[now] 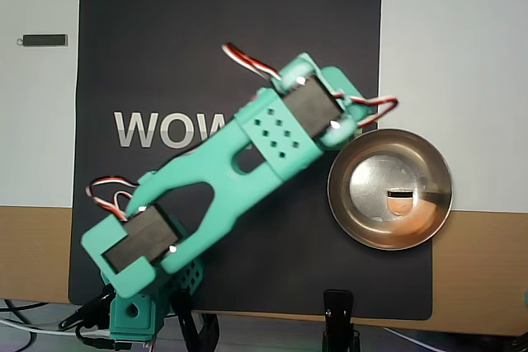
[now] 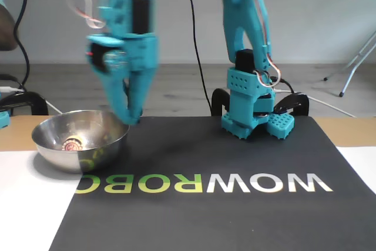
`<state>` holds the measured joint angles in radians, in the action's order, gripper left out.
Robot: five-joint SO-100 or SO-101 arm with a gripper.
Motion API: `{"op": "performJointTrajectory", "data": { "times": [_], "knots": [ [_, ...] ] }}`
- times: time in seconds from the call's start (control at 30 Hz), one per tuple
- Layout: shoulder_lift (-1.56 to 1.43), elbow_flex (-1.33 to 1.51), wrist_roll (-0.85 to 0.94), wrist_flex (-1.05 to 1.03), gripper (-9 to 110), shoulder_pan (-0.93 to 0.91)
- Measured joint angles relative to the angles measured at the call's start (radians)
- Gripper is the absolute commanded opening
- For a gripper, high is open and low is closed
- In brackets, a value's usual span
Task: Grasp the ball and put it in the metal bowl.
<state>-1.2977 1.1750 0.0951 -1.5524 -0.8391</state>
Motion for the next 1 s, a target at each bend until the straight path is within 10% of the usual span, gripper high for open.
{"op": "performJointTrajectory", "data": {
  "times": [1.0],
  "knots": [
    [-0.227, 0.295, -0.192, 0.170, 0, 0.660]
  ]
}}
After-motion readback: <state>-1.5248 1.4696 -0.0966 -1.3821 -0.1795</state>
